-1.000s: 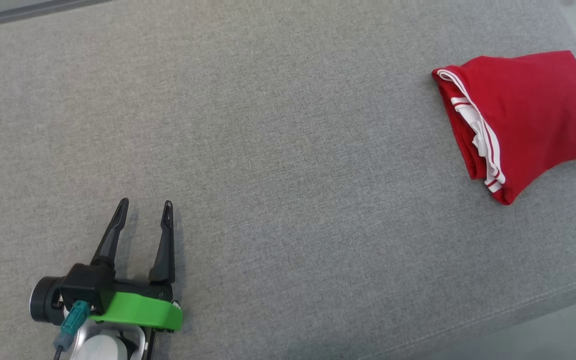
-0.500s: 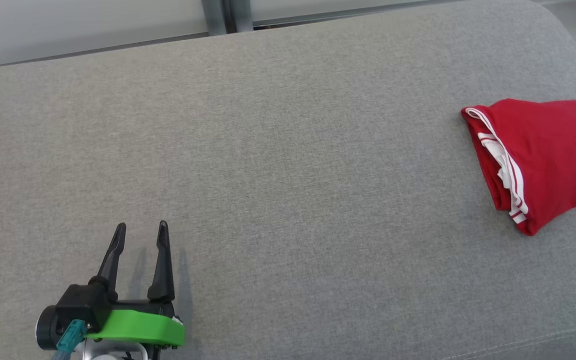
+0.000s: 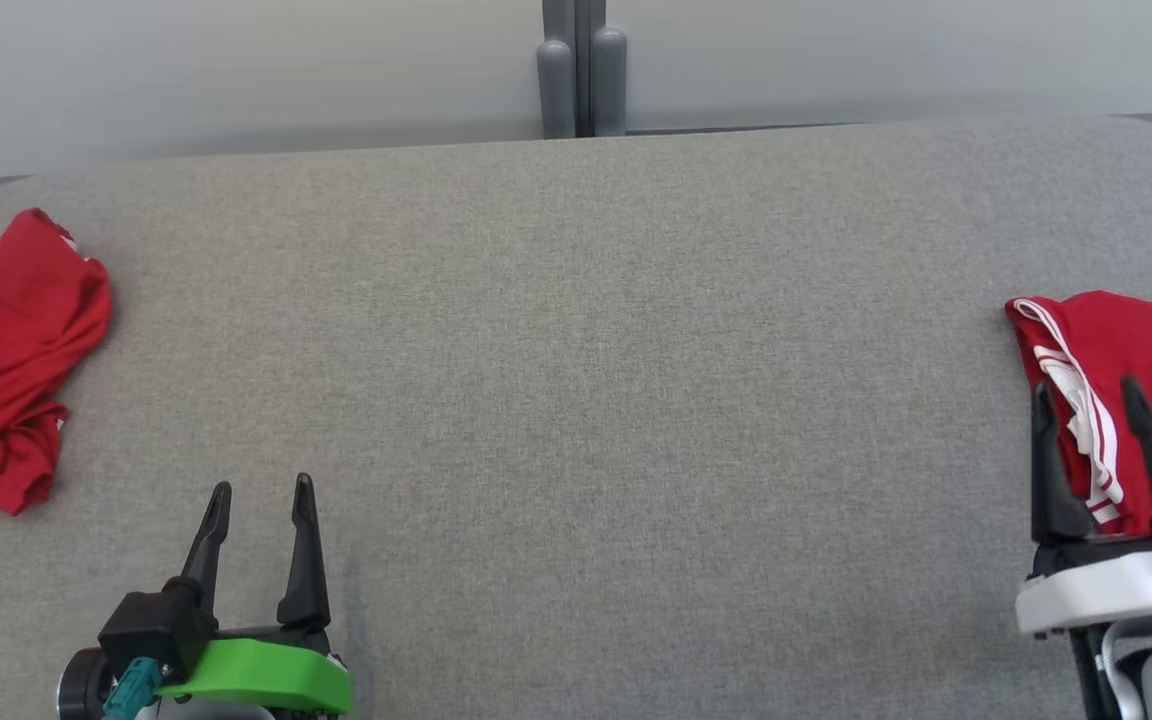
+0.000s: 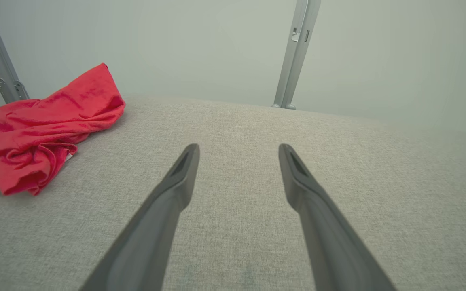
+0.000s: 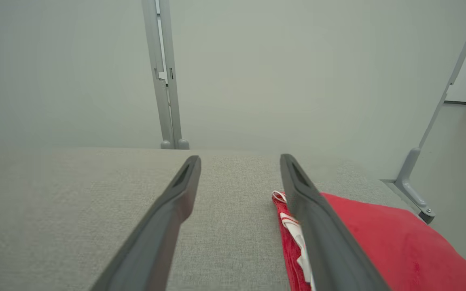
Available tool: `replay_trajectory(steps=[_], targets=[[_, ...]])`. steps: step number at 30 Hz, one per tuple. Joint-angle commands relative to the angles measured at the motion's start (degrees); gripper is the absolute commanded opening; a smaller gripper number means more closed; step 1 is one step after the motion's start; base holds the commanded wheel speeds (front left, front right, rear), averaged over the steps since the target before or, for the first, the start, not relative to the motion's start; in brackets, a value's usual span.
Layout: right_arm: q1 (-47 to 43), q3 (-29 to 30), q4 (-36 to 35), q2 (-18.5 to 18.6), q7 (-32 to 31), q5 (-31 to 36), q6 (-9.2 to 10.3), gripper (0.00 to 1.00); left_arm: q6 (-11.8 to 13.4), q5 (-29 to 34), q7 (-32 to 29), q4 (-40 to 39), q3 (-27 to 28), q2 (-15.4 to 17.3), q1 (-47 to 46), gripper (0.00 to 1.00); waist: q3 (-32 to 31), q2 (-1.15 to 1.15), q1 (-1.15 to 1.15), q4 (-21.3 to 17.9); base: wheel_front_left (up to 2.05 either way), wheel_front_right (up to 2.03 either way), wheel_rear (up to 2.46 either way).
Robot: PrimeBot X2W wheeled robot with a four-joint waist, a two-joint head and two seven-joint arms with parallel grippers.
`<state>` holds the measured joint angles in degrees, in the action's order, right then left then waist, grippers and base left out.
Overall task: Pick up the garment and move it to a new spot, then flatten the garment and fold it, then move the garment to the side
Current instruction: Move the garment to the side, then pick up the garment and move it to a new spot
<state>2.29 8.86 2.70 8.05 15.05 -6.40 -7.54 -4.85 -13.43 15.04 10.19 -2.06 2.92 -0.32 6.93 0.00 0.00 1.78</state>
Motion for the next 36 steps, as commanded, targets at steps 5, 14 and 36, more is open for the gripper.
replay_trajectory(steps=[5,14,36], targets=[[-4.44,-0.48,1.0,-2.79,0.15,2.46,0.1,1.0,-0.11,0.18,0.17,2.19,1.19,0.02,0.01,1.0,-2.26,0.0,0.0,0.64,0.0,0.0,0.0],[-7.74,-1.03,3.42,-4.69,0.16,4.03,0.1,1.0,0.45,-0.95,0.16,3.48,3.24,0.03,1.48,1.0,-3.78,0.0,0.0,-0.79,0.0,0.0,0.0],[-7.29,-0.79,4.46,-5.05,0.16,4.36,0.1,1.0,0.91,-1.92,0.17,2.65,2.82,0.03,3.24,1.0,-4.18,0.0,0.0,0.16,0.0,0.0,0.0]])
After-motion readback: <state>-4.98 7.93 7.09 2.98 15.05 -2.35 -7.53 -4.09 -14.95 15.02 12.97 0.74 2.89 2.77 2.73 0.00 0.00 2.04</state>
